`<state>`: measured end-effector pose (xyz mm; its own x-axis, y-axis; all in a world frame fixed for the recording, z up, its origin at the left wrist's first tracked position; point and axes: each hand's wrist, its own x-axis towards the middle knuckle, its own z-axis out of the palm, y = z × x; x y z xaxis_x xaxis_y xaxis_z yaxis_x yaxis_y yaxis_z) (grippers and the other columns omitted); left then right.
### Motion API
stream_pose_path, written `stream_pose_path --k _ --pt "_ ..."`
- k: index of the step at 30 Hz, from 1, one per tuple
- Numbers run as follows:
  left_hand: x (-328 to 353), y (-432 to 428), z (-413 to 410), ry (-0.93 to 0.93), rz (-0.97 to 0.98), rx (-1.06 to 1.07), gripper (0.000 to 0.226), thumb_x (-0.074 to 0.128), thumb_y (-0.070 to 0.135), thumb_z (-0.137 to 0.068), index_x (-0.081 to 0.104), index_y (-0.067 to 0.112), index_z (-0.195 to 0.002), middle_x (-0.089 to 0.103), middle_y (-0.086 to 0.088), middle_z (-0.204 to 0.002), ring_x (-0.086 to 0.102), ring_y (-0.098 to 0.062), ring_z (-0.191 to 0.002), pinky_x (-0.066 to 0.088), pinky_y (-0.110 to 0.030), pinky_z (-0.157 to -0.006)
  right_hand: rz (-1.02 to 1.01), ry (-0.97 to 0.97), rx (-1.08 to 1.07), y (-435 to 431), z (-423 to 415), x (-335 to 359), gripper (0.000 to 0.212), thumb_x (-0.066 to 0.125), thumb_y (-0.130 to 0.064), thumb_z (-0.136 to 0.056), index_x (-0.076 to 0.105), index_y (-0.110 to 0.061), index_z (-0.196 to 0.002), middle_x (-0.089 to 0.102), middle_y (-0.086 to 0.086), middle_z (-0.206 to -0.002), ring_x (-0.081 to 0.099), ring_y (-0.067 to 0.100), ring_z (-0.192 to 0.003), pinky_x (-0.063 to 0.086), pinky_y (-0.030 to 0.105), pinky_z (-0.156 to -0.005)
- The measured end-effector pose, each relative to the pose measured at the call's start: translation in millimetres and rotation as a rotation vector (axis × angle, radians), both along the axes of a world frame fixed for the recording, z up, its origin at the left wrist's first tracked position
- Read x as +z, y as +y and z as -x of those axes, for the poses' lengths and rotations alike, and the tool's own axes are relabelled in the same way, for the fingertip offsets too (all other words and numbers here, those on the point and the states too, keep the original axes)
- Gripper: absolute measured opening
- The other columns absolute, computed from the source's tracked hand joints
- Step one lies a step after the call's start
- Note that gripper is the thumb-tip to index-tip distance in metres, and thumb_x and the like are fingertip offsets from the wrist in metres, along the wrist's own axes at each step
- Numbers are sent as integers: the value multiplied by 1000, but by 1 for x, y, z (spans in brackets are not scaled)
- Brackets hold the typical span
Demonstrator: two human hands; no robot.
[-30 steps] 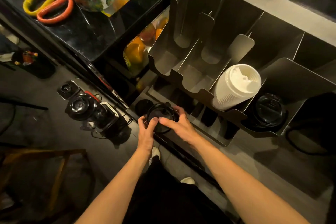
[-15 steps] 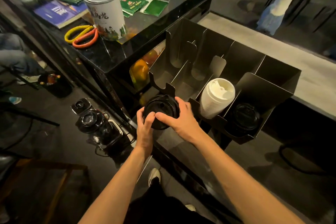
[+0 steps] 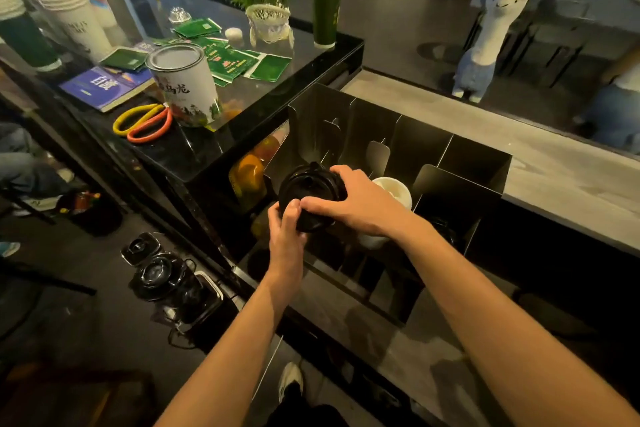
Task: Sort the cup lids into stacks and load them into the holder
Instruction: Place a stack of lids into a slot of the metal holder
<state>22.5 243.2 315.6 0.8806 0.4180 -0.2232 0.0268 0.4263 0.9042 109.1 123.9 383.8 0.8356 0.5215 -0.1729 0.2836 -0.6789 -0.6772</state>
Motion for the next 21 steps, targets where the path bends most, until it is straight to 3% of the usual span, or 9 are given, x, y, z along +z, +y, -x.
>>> stream_pose_path --k 5,11,15,18,21 --pt "1 -3 -21 66 25 -30 66 57 51 -98 34 11 -145 56 0 -127 59 -11 -117 38 -49 -118 104 60 90 0 -34 17 89 60 -87 -70 47 -28 -135 64 -6 -114 69 11 -91 60 33 -84" --pt "5 1 -33 211 -19 -44 78 56 65 -85 36 21 -145 52 -1 -138 54 -25 -131 40 -46 -116 186 139 118 8 -57 14 75 58 -80 -79 52 -24 -129 64 -5 -114 63 12 -98 53 31 -92" --pt "4 4 -36 273 -104 -59 111 58 83 -62 36 21 -151 47 -8 -151 53 -29 -133 45 -46 -113 177 221 123 8 -69 18 67 62 -73 -81 54 -23 -126 64 -3 -112 63 13 -100 51 27 -89" --pt "6 2 -35 285 -132 -75 109 55 86 -61 38 23 -149 47 -7 -152 58 -24 -122 47 -46 -110 185 245 122 6 -75 18 76 63 -76 -74 54 -23 -127 63 -4 -113 63 13 -102 52 32 -95" --pt "9 -1 -34 282 -156 -84 115 55 92 -56 38 24 -148 47 -5 -151 57 -25 -125 48 -44 -109 171 293 127 2 -80 16 87 65 -79 -63 51 -25 -130 62 -3 -116 62 14 -106 52 34 -97"
